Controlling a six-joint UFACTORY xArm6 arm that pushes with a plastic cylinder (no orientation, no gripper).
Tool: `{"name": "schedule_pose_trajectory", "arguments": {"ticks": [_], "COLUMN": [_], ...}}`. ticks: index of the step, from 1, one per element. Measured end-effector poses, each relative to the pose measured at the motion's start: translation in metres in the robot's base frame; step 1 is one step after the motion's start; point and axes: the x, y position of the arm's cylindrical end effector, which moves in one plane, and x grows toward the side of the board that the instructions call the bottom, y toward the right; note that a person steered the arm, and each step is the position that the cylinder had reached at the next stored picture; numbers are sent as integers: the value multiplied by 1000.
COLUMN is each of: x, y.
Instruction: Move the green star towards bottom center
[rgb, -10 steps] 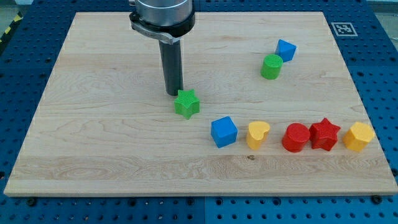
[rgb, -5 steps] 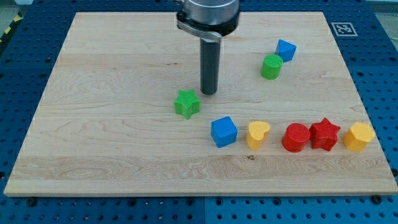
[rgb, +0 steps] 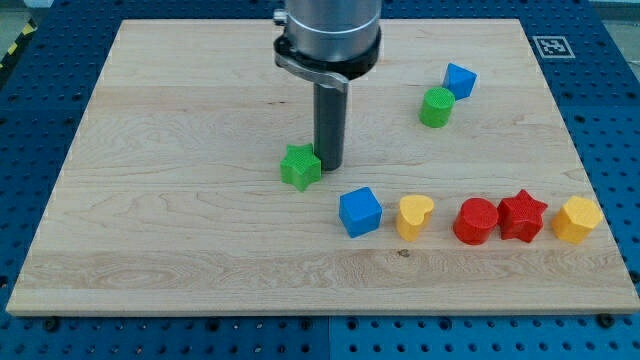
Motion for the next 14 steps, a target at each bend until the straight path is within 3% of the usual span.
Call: {"name": "schedule_pose_trajectory", "arguments": {"ticks": [2, 3, 5, 14], "x": [-1, -21, -10, 39], "y": [-39, -61, -97, -33]}}
